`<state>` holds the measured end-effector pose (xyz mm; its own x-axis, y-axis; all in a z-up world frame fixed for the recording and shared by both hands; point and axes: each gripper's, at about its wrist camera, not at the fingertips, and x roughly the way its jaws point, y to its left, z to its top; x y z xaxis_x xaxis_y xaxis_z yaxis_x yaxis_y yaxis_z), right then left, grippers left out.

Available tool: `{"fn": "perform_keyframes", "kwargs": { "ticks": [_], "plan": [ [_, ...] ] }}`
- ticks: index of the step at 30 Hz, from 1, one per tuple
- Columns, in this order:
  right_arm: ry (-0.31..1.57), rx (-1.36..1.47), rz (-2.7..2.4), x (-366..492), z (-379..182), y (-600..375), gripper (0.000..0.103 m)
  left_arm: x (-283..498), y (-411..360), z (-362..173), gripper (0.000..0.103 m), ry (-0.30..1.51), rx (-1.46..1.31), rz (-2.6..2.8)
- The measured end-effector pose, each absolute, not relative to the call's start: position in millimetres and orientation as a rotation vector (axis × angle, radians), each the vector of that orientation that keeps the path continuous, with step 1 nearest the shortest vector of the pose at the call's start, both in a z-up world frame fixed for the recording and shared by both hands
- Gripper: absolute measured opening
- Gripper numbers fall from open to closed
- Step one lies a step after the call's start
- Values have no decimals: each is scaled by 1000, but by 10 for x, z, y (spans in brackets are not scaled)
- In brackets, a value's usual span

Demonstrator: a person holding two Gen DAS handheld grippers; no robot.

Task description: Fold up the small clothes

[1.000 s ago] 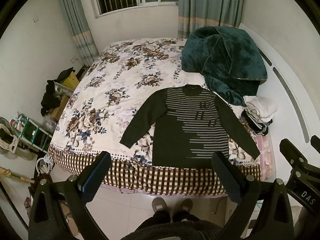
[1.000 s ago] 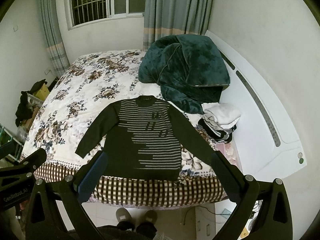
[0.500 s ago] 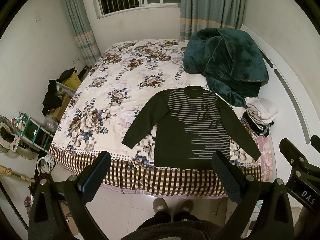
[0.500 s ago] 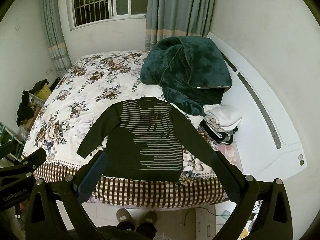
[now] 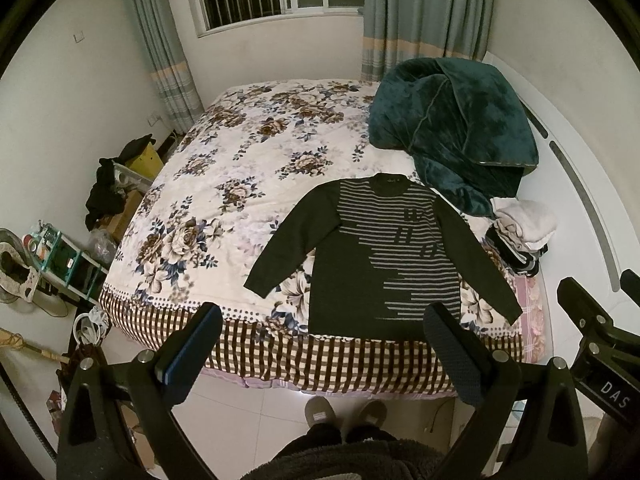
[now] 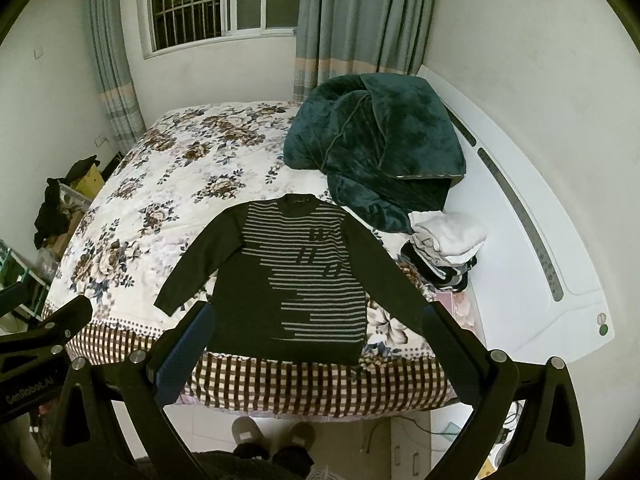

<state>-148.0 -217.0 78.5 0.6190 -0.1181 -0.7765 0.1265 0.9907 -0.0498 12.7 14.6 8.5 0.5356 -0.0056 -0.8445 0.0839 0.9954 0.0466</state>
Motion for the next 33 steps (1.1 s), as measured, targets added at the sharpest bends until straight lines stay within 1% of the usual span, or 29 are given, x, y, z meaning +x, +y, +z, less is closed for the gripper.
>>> {"fn": "perform_keyframes", "kwargs": {
  "ticks": [19, 25, 28, 31, 33],
  "plan": [
    [897, 7, -146, -1452, 789, -2118, 103, 133, 173, 84, 103, 1002, 85, -58],
    [903, 23, -156, -1388, 739, -2167, 103, 395, 202, 32, 103, 989, 100, -54],
    [932, 70, -185, -1219, 466, -2266, 103, 643, 162, -152, 103, 960, 136, -28],
    [987, 140, -279, -1030, 16, -2640, 103, 868, 101, -457, 103, 963, 165, -33],
    [1019, 196, -375, -936, -404, -3010, 103, 1052, 12, -746, 103, 971, 191, -35]
  ]
}}
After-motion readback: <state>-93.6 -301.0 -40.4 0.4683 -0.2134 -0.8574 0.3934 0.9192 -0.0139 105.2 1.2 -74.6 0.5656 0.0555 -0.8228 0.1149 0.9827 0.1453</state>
